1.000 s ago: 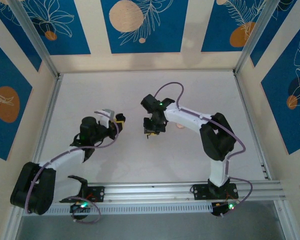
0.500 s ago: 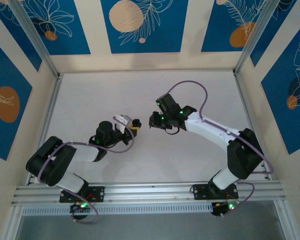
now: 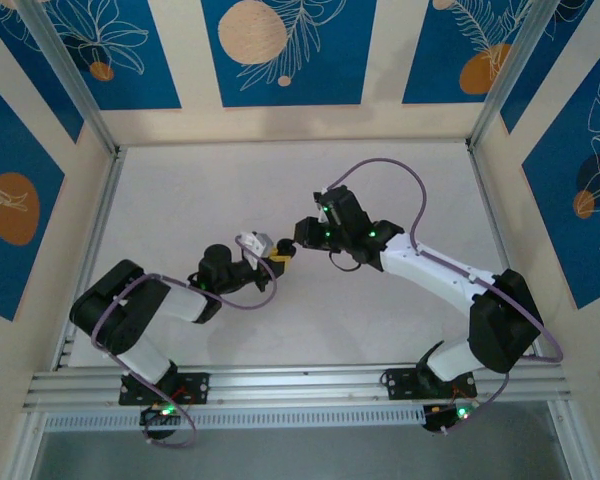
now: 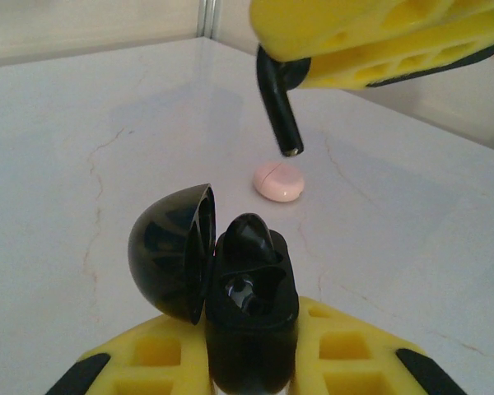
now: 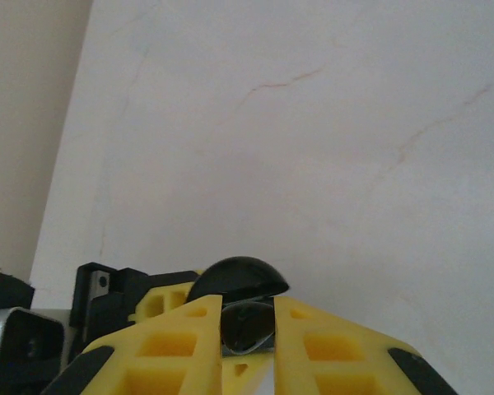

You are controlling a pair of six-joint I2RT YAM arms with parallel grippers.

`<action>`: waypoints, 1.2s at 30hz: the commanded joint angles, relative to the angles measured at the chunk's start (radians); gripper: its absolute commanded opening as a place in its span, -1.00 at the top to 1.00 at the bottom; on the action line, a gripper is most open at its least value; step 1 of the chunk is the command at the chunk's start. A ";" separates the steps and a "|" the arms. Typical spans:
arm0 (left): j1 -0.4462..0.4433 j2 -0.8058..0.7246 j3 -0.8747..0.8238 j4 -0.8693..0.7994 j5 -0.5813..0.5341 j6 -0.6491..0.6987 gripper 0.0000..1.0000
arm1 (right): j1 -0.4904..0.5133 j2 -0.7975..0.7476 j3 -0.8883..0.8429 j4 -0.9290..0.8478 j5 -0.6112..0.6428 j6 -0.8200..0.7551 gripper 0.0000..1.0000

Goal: Insert the wireless bluetooth earbuds into the charging case

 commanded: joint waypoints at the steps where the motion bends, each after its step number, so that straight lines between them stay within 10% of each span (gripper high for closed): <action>1: -0.014 0.015 0.018 0.105 0.050 -0.005 0.61 | 0.027 -0.023 -0.016 0.064 0.005 -0.051 0.63; 36: -0.014 0.016 0.005 0.202 0.038 -0.054 0.61 | 0.101 -0.032 -0.019 -0.021 0.136 -0.142 0.63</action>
